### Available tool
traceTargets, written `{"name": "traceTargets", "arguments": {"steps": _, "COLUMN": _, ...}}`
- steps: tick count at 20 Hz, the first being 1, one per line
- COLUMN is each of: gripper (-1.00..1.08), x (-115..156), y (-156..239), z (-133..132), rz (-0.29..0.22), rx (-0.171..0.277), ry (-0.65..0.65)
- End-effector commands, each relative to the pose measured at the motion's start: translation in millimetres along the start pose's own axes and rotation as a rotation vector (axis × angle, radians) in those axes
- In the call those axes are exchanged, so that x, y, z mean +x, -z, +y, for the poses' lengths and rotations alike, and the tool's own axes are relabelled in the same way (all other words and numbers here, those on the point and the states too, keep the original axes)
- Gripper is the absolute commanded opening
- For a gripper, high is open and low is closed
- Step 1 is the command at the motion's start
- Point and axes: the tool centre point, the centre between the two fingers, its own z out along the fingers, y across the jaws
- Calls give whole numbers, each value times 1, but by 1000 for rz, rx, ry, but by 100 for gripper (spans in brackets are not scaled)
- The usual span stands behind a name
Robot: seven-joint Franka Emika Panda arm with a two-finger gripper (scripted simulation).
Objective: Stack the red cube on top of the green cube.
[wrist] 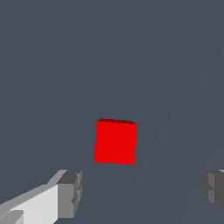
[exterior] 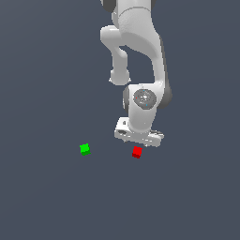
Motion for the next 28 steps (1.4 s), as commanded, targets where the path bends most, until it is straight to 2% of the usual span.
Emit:
{"name": "traceTargets", "arguments": {"steps": 1, "gripper": 100, "x": 6, "y": -5, "z": -7, "rz": 7, "rx": -1, "ry": -31}}
{"name": "traceTargets", "arguments": {"steps": 16, "gripper": 100, "x": 15, "y": -17, "z": -17, "rz": 14, "rx": -2, "ry": -75}}
{"name": "traceTargets", "arguments": {"steps": 28, "gripper": 100, "x": 15, "y": -63, "z": -16, "rz": 15, "rx": -2, "ry": -77}}
